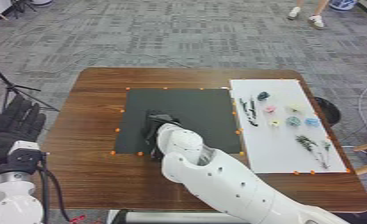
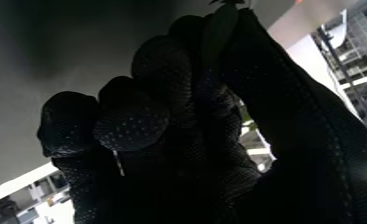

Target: Arrange flowers

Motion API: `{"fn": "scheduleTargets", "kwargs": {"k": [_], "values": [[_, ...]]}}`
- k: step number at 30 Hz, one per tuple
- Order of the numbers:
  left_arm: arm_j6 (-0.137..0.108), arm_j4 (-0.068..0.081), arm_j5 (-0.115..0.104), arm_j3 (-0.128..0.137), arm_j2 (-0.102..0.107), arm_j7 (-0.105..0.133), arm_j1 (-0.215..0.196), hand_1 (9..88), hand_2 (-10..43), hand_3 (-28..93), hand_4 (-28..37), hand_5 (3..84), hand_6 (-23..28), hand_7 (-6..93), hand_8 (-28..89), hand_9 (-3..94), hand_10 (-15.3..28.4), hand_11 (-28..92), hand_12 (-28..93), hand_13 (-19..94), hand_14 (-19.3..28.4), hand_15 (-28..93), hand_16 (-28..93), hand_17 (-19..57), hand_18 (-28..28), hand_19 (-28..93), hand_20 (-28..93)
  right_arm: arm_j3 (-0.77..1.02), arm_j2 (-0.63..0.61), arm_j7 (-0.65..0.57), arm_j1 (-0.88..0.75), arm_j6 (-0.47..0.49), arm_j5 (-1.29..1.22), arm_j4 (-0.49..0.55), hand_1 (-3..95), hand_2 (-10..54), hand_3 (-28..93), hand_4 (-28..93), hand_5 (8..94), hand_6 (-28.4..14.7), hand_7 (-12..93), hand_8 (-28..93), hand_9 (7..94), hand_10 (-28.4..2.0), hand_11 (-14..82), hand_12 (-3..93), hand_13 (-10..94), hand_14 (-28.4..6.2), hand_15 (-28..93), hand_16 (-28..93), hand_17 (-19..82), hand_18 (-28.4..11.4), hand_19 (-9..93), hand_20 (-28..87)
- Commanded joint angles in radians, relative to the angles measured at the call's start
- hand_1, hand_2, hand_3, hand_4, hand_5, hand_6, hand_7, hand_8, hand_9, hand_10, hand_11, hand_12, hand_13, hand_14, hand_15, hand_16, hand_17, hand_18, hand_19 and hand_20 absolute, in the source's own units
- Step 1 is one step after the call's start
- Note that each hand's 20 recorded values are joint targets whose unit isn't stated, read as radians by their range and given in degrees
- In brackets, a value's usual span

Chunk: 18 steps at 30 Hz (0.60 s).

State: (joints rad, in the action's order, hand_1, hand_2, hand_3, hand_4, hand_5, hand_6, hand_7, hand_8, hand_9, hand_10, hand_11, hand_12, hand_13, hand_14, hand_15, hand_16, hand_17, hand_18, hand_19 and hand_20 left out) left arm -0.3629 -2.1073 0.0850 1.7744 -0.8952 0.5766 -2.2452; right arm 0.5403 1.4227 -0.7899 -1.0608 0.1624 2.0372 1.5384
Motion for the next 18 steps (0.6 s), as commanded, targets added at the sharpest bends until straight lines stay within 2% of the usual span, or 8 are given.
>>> {"fn": "scheduleTargets", "kwargs": {"k": [1,6,9,14,15,16,17,18], "values": [[-0.001,-0.003,-0.005,0.0,0.002,0.008,-0.011,20.6,14.7,75,-28.3,40.6,8.0,13.3,-10,28.3,13.9,22,8,20,12.3,24,-4,-5.5,10.7,23,11,-0.023,0.007,-0.018,-0.013,-0.057,-0.02,0.019,53.8,-9.5,76,-20,67.8,-0.1,64,14,79.8,-9.7,33.6,70.8,76,-10.7,69,54,51,-24.8,93,43],[-0.01,0.0,-0.008,-0.002,0.003,0.008,-0.004,20.7,14.9,75,-28.3,40.7,8.0,13.3,-10,28.5,14.0,22,8,20,12.4,25,-4,-5.5,10.7,24,11,-0.042,0.003,-0.022,-0.009,-0.054,-0.018,0.04,53.1,-9.5,77,-21,66.9,-0.6,64,14,79.0,-10.1,34.6,70.5,75,-11.3,69,54,50,-25.0,93,43],[-0.004,0.001,-0.007,-0.002,0.002,0.009,-0.003,20.7,15.1,75,-28.3,40.7,8.0,13.5,-10,28.6,13.9,22,8,20,12.4,25,-4,-5.5,10.7,24,11,-0.06,-0.01,-0.011,-0.002,-0.041,0.0,0.055,51.7,-9.5,75,-22,66.4,-1.3,63,14,77.9,-10.6,35.3,70.4,74,-11.8,70,54,49,-25.2,93,43],[0.001,0.003,-0.015,-0.009,0.004,0.011,0.004,20.8,15.2,75,-28.3,40.8,8.1,13.7,-10,28.5,13.9,22,8,20,12.4,25,-4,-5.5,10.7,24,11,-0.067,-0.012,-0.005,0.0,-0.022,0.045,0.05,48.2,-9.5,73,-23,65.1,-1.8,61,15,74.6,-13.0,42.6,63.0,72,-13.1,71,53,48,-25.8,93,43],[-0.019,0.002,0.01,-0.011,0.004,0.01,0.003,20.8,15.1,75,-28.3,40.7,8.1,13.7,-10,28.5,13.9,22,8,20,12.4,25,-4,-5.5,10.7,24,11,-0.066,-0.013,-0.002,-0.001,-0.016,0.045,0.051,47.1,-9.5,73,-24,64.6,-1.9,61,14,74.1,-13.4,44.4,60.9,72,-13.2,71,53,48,-25.9,93,43],[-0.045,0.001,0.046,-0.014,0.003,0.007,0.004,20.7,15.1,75,-28.3,40.7,8.1,13.8,-10,28.5,13.9,22,8,20,12.5,25,-4,-5.5,10.7,24,11,-0.064,-0.011,0.002,-0.002,-0.01,0.049,0.05,46.2,-9.5,74,-25,64.1,-2.0,61,14,73.6,-13.8,45.6,59.4,72,-13.3,71,53,48,-25.9,93,43],[-0.05,0.001,0.053,-0.017,0.005,0.012,0.006,20.7,15.1,75,-28.3,40.7,8.1,13.9,-10,28.5,14.0,22,8,20,12.4,25,-4,-5.5,10.7,24,11,-0.063,-0.01,0.003,-0.003,-0.012,0.052,0.049,45.9,-9.5,73,-26,64.0,-2.2,60,14,73.3,-14.0,46.5,58.2,72,-13.4,71,52,48,-26.0,93,43],[-0.04,0.001,0.041,-0.018,0.006,0.015,0.007,20.8,15.0,75,-28.3,40.8,8.1,13.9,-10,28.6,14.0,22,8,20,12.4,25,-4,-5.5,10.7,24,11,-0.064,-0.01,0.0,-0.005,-0.018,0.058,0.048,44.9,-9.5,73,-26,63.7,-2.2,59,14,72.9,-14.5,48.3,55.3,71,-13.6,71,52,48,-26.0,93,42]]}}
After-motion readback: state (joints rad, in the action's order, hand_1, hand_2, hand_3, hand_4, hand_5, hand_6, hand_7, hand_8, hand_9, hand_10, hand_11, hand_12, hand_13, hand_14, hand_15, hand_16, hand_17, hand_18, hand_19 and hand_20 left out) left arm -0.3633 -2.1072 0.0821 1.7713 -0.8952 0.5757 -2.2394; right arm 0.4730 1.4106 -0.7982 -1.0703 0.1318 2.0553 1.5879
